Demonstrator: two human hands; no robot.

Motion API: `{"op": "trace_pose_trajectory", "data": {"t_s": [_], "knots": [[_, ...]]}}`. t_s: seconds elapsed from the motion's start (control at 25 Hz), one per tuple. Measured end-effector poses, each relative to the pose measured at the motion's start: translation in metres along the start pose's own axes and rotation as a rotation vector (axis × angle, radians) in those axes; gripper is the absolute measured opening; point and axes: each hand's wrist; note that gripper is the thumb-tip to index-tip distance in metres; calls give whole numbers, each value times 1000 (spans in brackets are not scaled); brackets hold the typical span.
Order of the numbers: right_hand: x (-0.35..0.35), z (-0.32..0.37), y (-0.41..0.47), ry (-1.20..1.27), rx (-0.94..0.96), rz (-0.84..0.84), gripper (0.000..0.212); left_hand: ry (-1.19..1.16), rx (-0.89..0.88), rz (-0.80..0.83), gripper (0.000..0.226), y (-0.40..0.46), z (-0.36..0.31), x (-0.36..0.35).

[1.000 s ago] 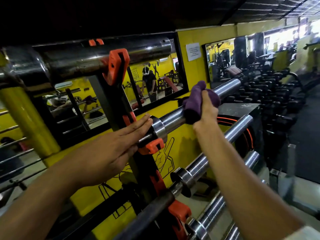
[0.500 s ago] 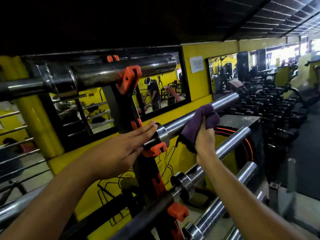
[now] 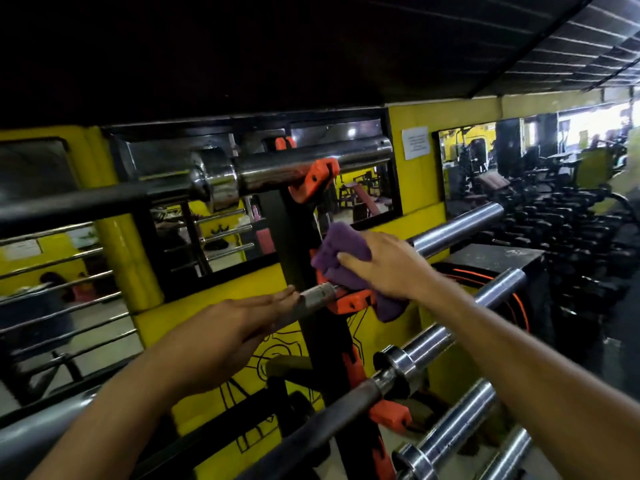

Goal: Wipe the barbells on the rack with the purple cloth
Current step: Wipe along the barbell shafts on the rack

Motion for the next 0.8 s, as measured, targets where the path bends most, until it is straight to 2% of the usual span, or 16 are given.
{"op": "trace_pose_trajectory", "data": {"t_s": [0.08, 0.2, 0.24, 0.32, 0.4, 0.44, 0.52, 0.6, 0.68, 0.72, 0.8], "knots": [[17, 10, 34, -90, -42, 285, 74, 7, 18, -31, 63, -2, -3, -3], [39, 18, 57, 115, -213, 622, 46, 4, 46, -77, 61, -1, -6, -4], [41, 18, 53, 88, -172, 603, 42, 5, 55, -83, 60, -1, -7, -4], [29, 6, 29, -50, 27, 323, 40, 4, 63, -88, 57, -1, -7, -4], [6, -9, -6, 49, 165, 12, 32, 2, 55, -84, 55, 0, -7, -5], [1, -13, -14, 94, 180, -39, 28, 0, 54, -81, 55, 0, -7, -5], [10, -8, 5, 95, 87, 83, 27, -17, 64, -76, 58, 1, -5, -6], [25, 1, 38, 4, -33, 349, 35, -24, 72, -81, 60, 0, -4, -6], [36, 9, 57, -14, -135, 497, 41, -34, 78, -88, 59, -1, -4, -6], [34, 5, 60, 8, -129, 484, 39, -41, 77, -91, 59, -1, -4, -6], [23, -4, 35, 66, -17, 313, 25, -35, 71, -82, 58, -1, -5, -5]]}}
Point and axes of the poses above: each hand's wrist, its own y-axis towards the middle knuckle, its own x-axis out of the back of the hand, z = x × y, and after that the axes turned 2 degrees about -z, right-handed
